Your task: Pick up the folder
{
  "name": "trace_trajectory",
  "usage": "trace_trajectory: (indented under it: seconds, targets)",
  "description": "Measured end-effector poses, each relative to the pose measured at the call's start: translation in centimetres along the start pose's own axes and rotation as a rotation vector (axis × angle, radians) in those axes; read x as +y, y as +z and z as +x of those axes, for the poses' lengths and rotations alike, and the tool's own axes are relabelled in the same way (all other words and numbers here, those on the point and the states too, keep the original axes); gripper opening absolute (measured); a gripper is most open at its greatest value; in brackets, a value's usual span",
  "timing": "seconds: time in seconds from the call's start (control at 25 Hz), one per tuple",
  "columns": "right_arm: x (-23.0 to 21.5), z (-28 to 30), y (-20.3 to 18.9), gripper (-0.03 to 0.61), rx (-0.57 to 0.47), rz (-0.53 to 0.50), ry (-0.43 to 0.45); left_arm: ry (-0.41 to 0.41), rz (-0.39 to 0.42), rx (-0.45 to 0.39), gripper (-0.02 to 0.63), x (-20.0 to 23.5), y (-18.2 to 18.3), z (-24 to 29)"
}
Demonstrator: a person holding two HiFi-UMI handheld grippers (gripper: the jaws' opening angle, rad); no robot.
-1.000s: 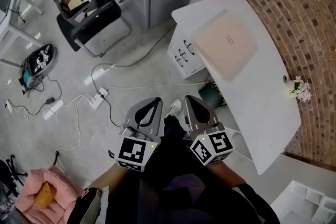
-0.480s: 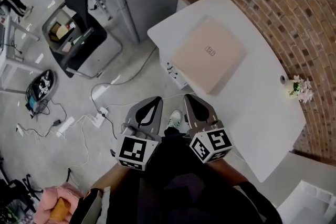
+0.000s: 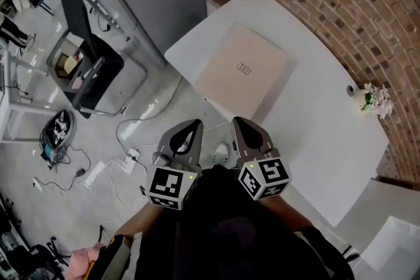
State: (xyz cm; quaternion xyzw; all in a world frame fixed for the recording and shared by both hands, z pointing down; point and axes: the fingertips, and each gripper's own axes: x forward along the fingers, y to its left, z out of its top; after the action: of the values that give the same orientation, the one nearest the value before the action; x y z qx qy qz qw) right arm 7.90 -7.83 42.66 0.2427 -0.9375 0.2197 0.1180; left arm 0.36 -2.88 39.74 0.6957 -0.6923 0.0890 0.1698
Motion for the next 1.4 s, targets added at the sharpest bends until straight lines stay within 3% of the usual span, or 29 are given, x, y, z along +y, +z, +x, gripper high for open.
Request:
trace_trajectory:
  seconds: [0.28,0.52,0.8,0.88,0.96,1.16,1.4]
  targets:
    - [-4.2,0.7,-0.3,0.003,0.0,0.022,-0.156,-0.117,0.02,0.032,0.0,0.4,0.7,4.4]
    - [-6.9,1.9,0.8,0.003,-0.009,0.044,-0.323,-0.281,0.044,0.065,0.0,0.9,1.6,9.2]
    - [-9.6,4.1,-0.3,0.003,0.017,0.107,-0.475,-0.442,0.053,0.152,0.004,2.5,0.1,13.7]
    - [-10.3,4.7,-0.7,0.003,0.023,0.121,-0.511,-0.47,0.058,0.179,0.085,3.2,-0.5,14.8]
    - [-11.0,5.2,-1.2,0.007,0.026,0.143,-0.547,-0.478,0.067,0.2,0.089,4.2,-1.3,16.0]
    - [-12.6,5.9,-3.1,0.106,0.057,0.21,-0.614,-0.489,0.075,0.275,0.144,6.5,-3.6,18.5]
    - [-14.5,5.9,-5.4,0.211,0.107,0.27,-0.648,-0.508,0.037,0.373,0.287,7.3,-6.8,21.4]
